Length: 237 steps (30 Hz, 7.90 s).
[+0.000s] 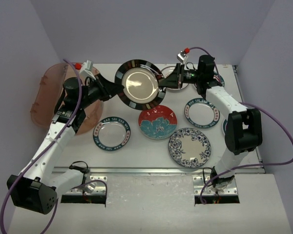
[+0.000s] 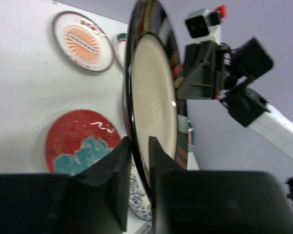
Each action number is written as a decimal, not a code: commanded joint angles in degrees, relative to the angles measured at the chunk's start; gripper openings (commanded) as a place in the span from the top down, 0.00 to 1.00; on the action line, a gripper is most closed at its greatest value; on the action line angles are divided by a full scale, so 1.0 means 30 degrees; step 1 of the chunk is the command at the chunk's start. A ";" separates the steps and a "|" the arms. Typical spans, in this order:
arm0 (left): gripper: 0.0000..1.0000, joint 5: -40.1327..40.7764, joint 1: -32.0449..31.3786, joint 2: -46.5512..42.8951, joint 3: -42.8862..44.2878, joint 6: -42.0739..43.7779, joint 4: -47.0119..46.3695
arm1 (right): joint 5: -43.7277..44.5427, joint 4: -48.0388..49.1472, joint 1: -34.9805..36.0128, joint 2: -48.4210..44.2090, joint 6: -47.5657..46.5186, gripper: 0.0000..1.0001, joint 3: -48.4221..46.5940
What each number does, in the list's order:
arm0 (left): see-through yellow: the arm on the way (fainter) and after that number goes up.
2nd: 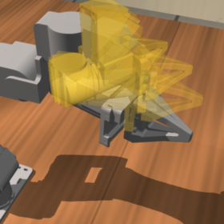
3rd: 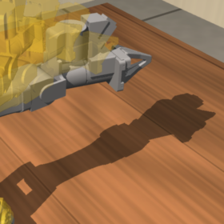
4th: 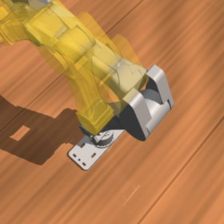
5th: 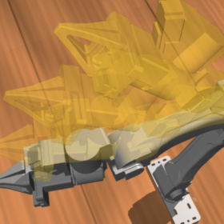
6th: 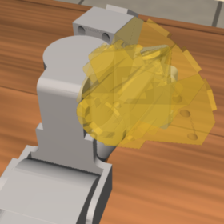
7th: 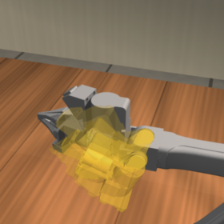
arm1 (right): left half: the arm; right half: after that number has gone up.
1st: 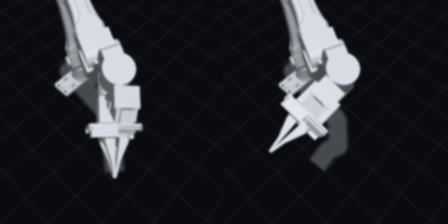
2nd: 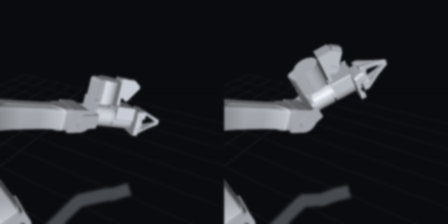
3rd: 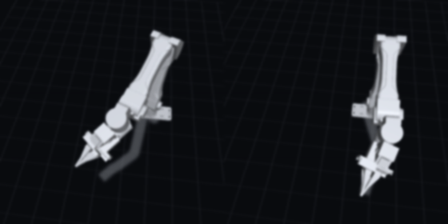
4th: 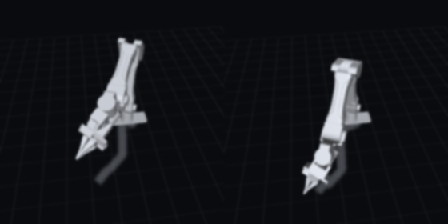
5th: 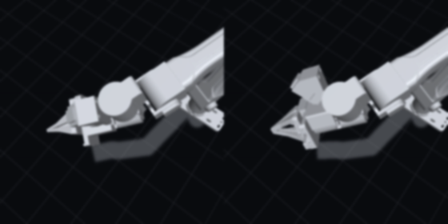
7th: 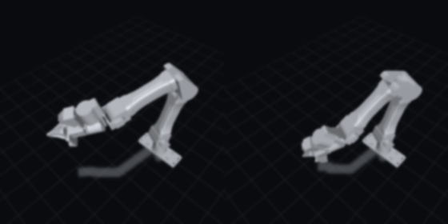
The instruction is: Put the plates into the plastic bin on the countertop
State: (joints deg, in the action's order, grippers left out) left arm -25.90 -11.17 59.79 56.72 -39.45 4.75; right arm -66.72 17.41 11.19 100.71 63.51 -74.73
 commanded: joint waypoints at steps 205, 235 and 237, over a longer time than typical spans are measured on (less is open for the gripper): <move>1.00 0.6351 1.2103 0.8485 0.3839 -0.2256 0.2852 | 0.4047 -0.8119 -0.1915 -1.4091 -0.9859 0.01 1.1376; 0.00 0.8541 1.1270 1.5256 0.7724 -0.0214 0.7296 | 0.5567 -0.9430 -0.1394 -1.4142 -1.0240 0.01 1.1847; 0.00 0.9283 1.1132 1.5801 0.8344 -0.0055 0.7961 | 0.5633 -0.9483 -0.1341 -1.4179 -1.0277 0.01 1.1844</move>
State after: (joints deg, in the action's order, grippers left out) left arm -0.03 24.04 105.26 75.28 -41.64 26.98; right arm -50.64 -12.07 6.58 58.59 33.52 -39.18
